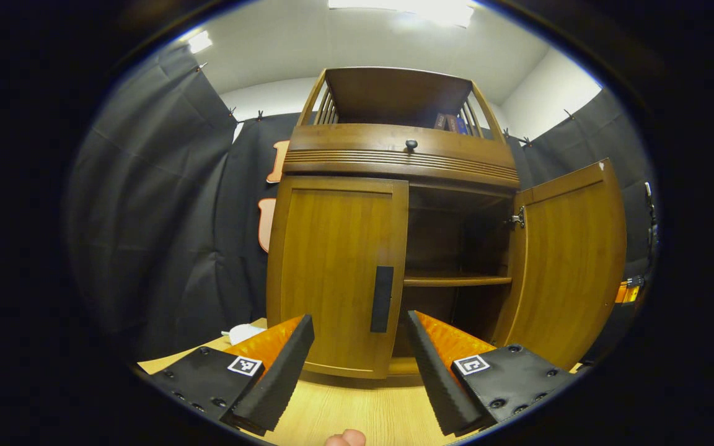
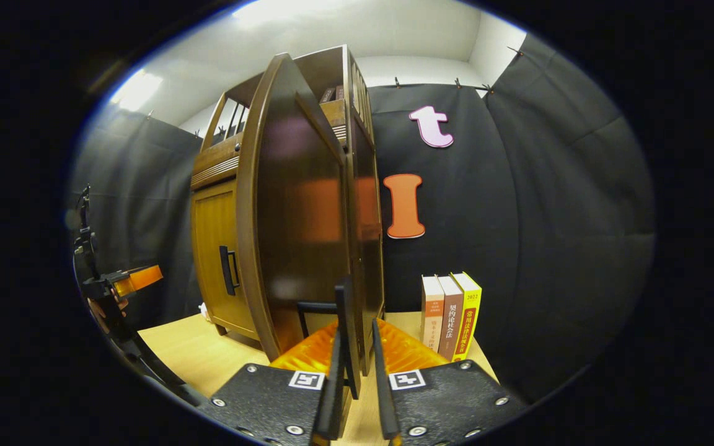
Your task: Open the right door of the double-door shoe cabinet with the right hand, and open the left door with the left hand.
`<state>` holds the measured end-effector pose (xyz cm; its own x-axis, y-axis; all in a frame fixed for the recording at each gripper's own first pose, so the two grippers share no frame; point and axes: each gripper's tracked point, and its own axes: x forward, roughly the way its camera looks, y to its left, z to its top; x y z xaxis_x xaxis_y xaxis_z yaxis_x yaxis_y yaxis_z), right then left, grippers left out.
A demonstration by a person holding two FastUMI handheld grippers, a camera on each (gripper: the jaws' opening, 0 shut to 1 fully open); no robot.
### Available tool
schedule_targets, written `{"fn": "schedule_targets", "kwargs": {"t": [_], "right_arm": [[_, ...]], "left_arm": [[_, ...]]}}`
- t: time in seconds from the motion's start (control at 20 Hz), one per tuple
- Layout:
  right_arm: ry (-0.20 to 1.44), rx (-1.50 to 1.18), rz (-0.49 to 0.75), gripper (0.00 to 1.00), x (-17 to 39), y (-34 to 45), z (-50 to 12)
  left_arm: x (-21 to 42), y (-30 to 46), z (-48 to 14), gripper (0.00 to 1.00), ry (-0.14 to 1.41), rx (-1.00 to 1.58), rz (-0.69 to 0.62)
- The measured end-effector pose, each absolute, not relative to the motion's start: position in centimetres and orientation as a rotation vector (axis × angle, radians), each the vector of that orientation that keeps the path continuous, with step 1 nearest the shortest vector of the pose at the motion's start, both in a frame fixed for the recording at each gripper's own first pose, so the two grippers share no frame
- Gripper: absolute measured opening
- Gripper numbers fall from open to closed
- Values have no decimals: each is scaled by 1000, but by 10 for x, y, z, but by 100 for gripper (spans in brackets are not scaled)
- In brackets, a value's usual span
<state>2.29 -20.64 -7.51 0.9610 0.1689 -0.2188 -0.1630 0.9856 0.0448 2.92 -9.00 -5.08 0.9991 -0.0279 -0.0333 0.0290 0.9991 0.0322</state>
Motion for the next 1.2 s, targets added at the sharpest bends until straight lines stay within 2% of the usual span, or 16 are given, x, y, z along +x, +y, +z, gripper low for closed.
{"fn": "schedule_targets", "kwargs": {"t": [0.1,0.35,0.65,0.7,0.75,0.8,0.85,1.0,1.2], "right_arm": [[241,17,171,32,14,-208,-78],[225,16,127,35,-7,-211,-67],[143,-20,15,37,-19,-228,-37],[135,-20,0,54,-19,-230,-34],[131,-18,-25,58,-20,-235,-32],[127,-12,-45,53,-21,-239,-30],[125,-4,-62,70,-23,-241,-30],[125,1,-114,91,-27,-253,-32],[114,-3,-143,92,-32,-258,-28]], "left_arm": [[37,-93,-53,96,33,43,-18],[53,-101,-54,97,29,69,-17],[75,-119,-54,97,33,117,-70],[80,-121,-57,98,40,126,-75],[85,-124,-59,98,47,127,-85],[90,-127,-63,97,54,123,-99],[96,-128,-65,96,60,122,-105],[114,-128,-74,99,84,108,-106],[133,-122,-81,99,88,98,-92]]}}
